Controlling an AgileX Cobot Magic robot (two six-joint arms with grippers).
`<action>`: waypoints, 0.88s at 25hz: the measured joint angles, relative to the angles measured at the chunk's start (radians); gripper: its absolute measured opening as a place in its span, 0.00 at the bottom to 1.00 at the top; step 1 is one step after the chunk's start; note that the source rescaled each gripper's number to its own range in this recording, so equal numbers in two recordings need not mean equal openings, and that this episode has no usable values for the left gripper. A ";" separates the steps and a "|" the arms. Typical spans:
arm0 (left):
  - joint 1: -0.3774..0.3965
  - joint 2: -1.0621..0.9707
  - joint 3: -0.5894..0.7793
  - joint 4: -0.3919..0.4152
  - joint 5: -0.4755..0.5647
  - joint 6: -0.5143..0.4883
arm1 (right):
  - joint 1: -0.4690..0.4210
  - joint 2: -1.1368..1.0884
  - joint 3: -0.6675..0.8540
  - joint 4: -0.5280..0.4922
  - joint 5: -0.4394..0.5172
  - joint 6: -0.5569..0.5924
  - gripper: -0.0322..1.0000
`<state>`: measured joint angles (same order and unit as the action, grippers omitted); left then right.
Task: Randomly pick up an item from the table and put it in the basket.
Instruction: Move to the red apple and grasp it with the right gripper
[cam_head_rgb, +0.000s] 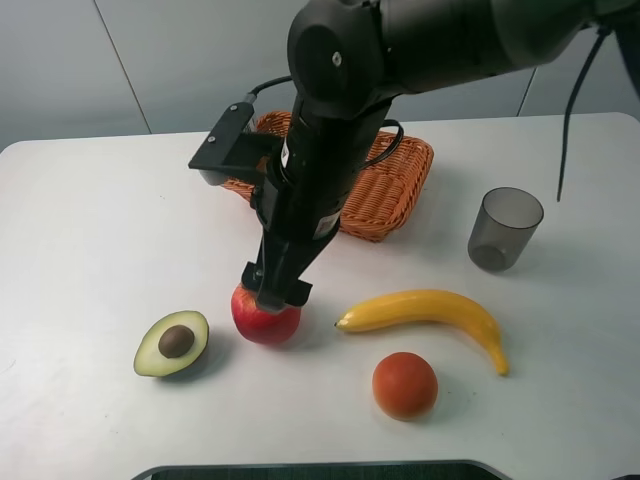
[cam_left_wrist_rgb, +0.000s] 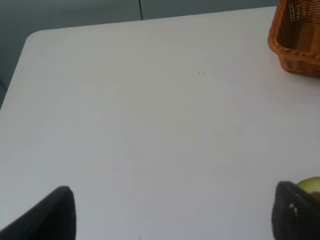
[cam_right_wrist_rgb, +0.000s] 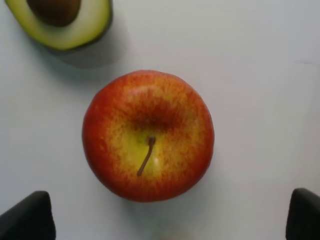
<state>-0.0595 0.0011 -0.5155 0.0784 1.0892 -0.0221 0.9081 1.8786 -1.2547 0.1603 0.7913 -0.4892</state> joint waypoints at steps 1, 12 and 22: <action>0.000 0.000 0.000 0.000 0.000 0.000 | 0.005 0.014 -0.005 -0.015 0.002 0.009 1.00; 0.000 0.000 0.000 0.000 0.000 0.000 | 0.061 0.050 -0.015 -0.035 -0.006 0.035 1.00; 0.000 0.000 0.000 0.000 0.000 0.000 | 0.067 0.123 -0.045 -0.022 -0.095 0.079 1.00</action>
<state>-0.0595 0.0011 -0.5155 0.0784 1.0892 -0.0221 0.9751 2.0018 -1.2998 0.1381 0.6958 -0.4103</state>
